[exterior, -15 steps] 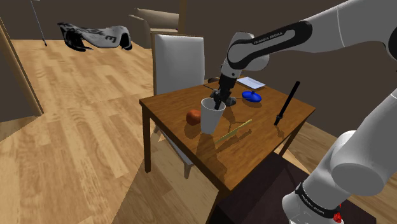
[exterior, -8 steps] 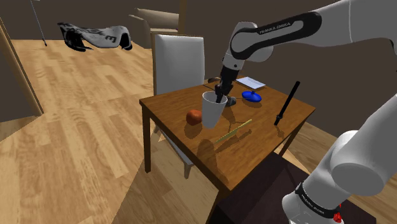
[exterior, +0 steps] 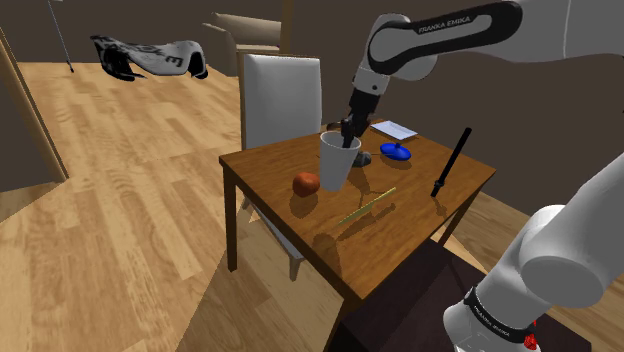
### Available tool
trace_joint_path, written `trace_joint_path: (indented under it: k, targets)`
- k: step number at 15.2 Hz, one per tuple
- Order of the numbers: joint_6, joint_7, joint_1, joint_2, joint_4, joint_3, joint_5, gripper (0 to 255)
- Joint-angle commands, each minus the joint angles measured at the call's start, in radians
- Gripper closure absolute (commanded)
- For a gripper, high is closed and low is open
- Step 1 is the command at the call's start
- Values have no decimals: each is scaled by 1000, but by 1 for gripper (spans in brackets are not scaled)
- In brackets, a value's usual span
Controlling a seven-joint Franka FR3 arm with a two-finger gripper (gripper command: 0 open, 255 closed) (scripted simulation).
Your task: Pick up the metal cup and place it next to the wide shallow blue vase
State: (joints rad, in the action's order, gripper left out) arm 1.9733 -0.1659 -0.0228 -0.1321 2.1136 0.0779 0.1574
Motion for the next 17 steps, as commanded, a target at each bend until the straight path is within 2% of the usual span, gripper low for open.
trace_joint_path:
  k: [1, 17]
  targets:
    - [-28, 3, 1, -10, -19, 1, -3, 255]
    - [-240, 33, 3, -27, -215, 3, -13, 255]
